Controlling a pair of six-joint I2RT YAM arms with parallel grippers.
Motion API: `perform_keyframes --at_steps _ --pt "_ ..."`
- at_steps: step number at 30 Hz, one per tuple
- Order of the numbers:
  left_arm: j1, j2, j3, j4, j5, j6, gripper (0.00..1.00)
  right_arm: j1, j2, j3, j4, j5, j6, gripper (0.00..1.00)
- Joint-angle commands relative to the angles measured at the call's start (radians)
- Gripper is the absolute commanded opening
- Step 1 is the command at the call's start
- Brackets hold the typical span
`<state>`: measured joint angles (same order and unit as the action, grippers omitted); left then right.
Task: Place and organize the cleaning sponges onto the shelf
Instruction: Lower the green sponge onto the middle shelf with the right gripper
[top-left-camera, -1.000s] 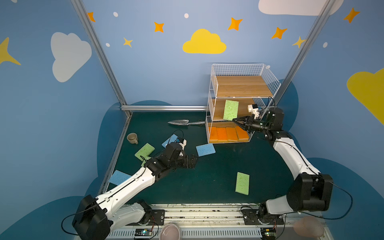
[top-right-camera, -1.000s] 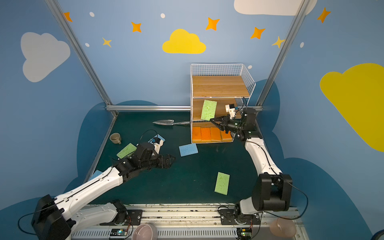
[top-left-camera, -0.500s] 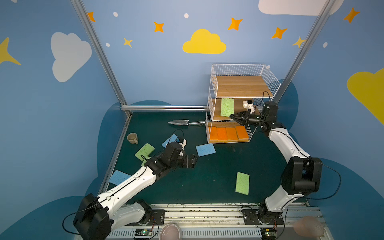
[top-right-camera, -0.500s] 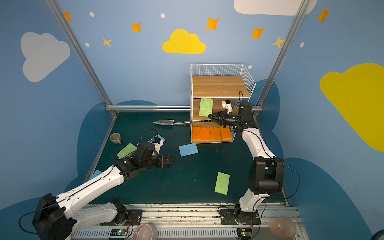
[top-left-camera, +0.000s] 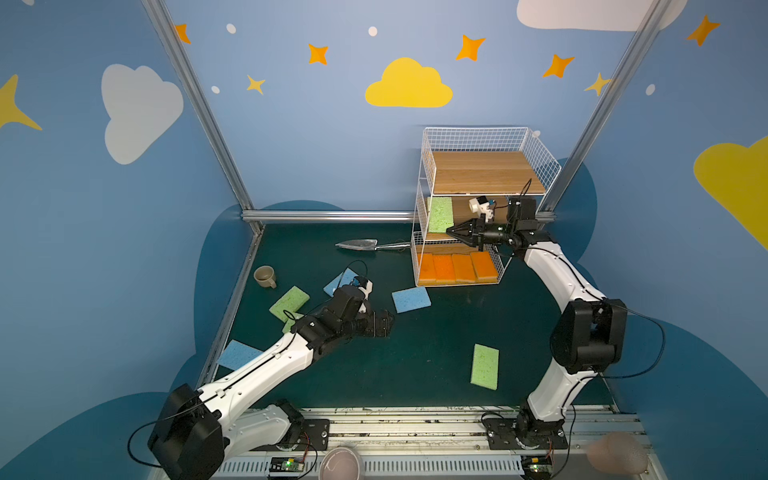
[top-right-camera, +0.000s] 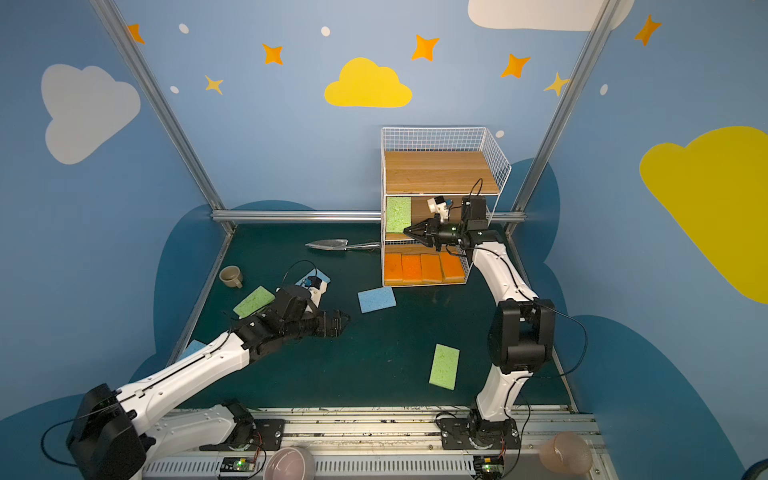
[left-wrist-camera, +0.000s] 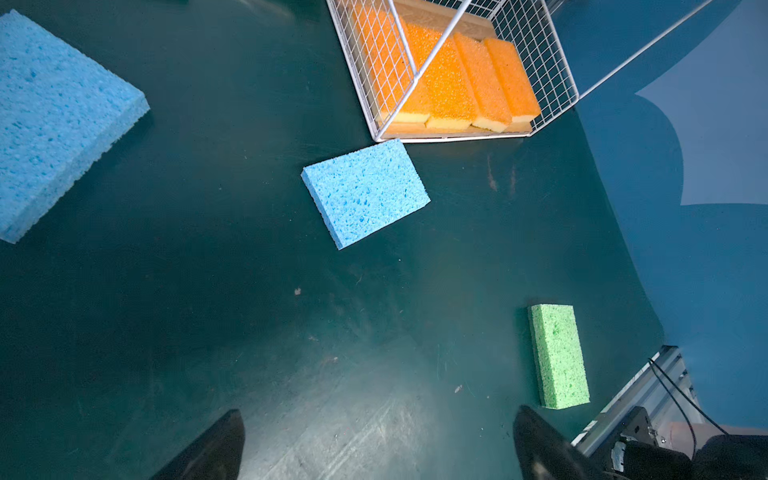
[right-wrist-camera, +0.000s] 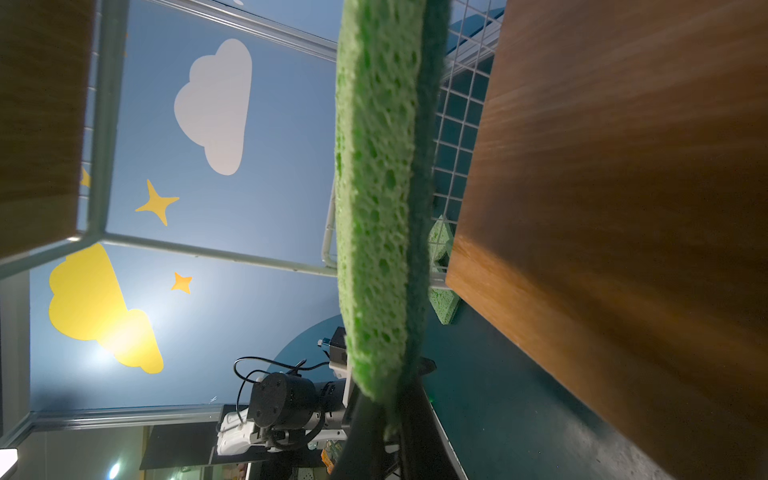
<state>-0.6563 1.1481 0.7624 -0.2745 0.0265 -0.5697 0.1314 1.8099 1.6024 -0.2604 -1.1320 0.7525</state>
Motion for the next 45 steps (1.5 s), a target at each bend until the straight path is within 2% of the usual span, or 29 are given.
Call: perform_keyframes --at_steps 1,10,19,25,30,42,43,45 --pt "0.004 -0.014 -0.015 0.011 -0.005 -0.001 0.99 0.001 0.039 0.041 -0.063 0.015 -0.042 0.09" --pt "0.006 -0.025 -0.023 0.009 -0.01 -0.005 1.0 -0.003 0.081 0.1 -0.139 0.006 -0.097 0.13" --pt "0.006 -0.016 -0.016 0.008 -0.008 -0.005 1.0 -0.003 0.086 0.113 -0.148 0.001 -0.11 0.41" --pt "0.009 -0.006 -0.011 0.001 -0.003 -0.004 1.0 -0.006 0.05 0.088 -0.155 0.04 -0.119 0.49" --pt "0.013 -0.007 -0.007 -0.006 0.004 -0.01 0.99 -0.018 -0.011 0.05 -0.197 0.129 -0.136 0.55" --pt "0.018 -0.021 0.0 -0.034 -0.01 -0.022 0.99 -0.023 -0.084 -0.042 -0.184 0.178 -0.125 0.59" --pt "0.018 -0.022 0.0 -0.035 -0.008 -0.022 1.0 -0.021 -0.089 -0.04 -0.202 0.204 -0.136 0.58" --pt "0.018 -0.026 0.001 -0.037 -0.008 -0.024 0.99 -0.018 -0.102 -0.039 -0.221 0.252 -0.15 0.48"
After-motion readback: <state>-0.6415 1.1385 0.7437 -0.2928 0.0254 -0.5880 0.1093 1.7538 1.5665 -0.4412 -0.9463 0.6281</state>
